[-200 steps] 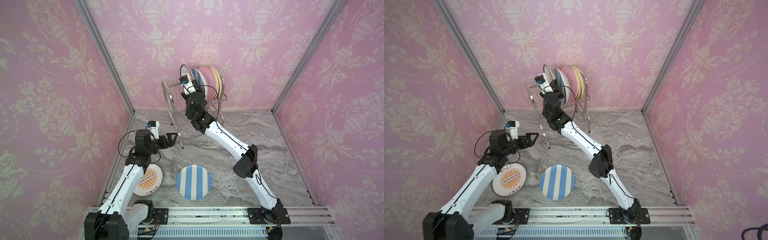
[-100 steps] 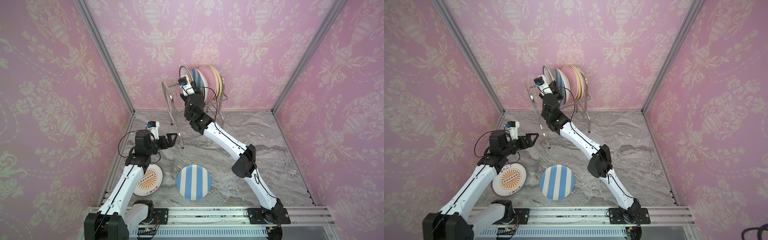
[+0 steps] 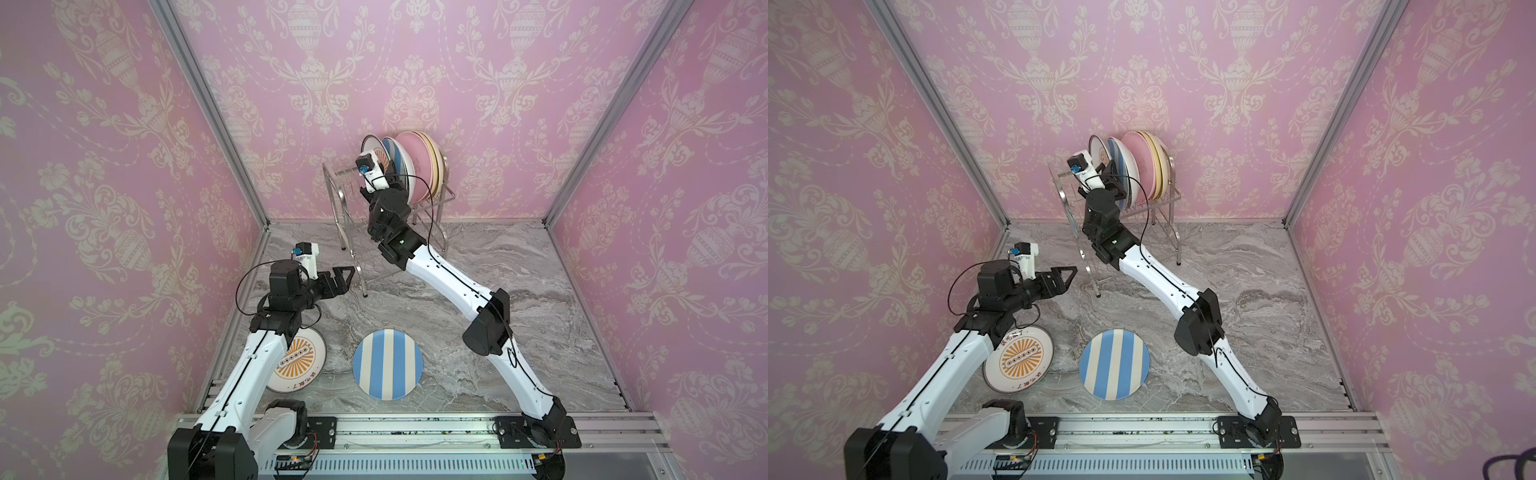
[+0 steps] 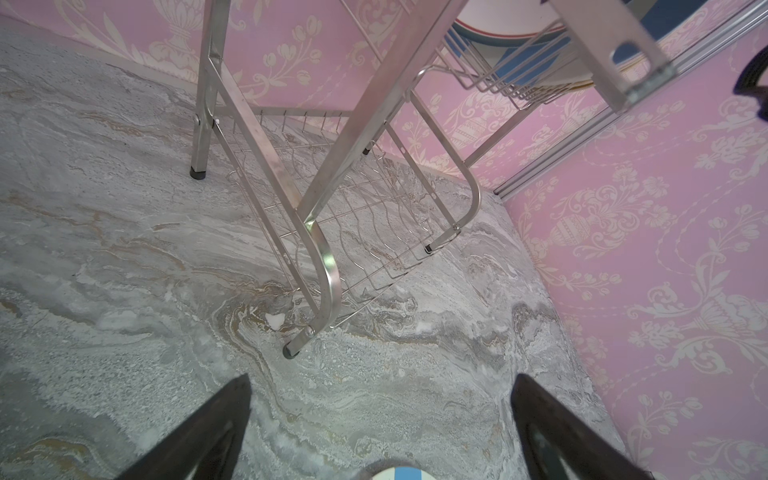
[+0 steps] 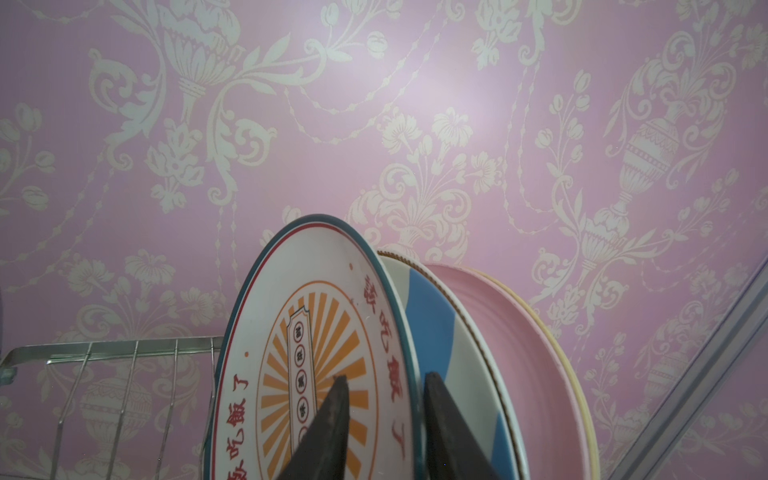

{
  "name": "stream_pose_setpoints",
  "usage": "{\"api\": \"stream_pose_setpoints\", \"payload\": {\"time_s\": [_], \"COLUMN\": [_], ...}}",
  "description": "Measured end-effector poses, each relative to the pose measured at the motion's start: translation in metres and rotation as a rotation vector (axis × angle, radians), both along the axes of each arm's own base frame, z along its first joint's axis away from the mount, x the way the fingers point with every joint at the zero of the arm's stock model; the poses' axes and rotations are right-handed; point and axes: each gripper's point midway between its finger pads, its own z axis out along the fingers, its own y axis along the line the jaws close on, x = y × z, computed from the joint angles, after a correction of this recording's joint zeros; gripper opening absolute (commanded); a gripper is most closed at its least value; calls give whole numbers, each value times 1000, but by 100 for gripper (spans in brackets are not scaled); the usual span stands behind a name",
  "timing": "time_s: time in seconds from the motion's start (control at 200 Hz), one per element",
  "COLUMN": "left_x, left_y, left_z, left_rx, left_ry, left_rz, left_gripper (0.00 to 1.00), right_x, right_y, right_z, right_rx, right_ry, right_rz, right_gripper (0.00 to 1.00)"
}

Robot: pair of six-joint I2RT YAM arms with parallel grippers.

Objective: Load the plates into the dish rack
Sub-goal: 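Push the sunburst plate down into the rack slots with the right gripper, then open the right gripper and withdraw it from the rack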

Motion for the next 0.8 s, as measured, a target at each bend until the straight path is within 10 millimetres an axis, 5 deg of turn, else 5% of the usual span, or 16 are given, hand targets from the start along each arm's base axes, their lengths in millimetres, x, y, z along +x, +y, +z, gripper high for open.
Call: {"api": "stream_pose_setpoints", "payload": {"time_s": [0.275,0.35,0.63,0.676,0.801], "left_x": [0,0,0,-1,-2], "left_y": [0,0,1,2,4], "left_z": [0,0,-3,-4,-3], "left_rx": [0,0,8,12,18], "left_ry": [0,0,9,14,11], "left_rz": [0,0,7,9,21], "left_gripper": [99,99,99,99,99], "right_x": [-1,-2,-14,-16,-20], "right_y": [1,3,9,8,3], "right_z": [0,1,-1,1,6], "right_rx": [-16,-24,-34,-27,-20], "right_ry": [2,2,48,54,66], "right_rz": [-2,0,34,38,42], "right_gripper": [48,58,62,71,77]}}
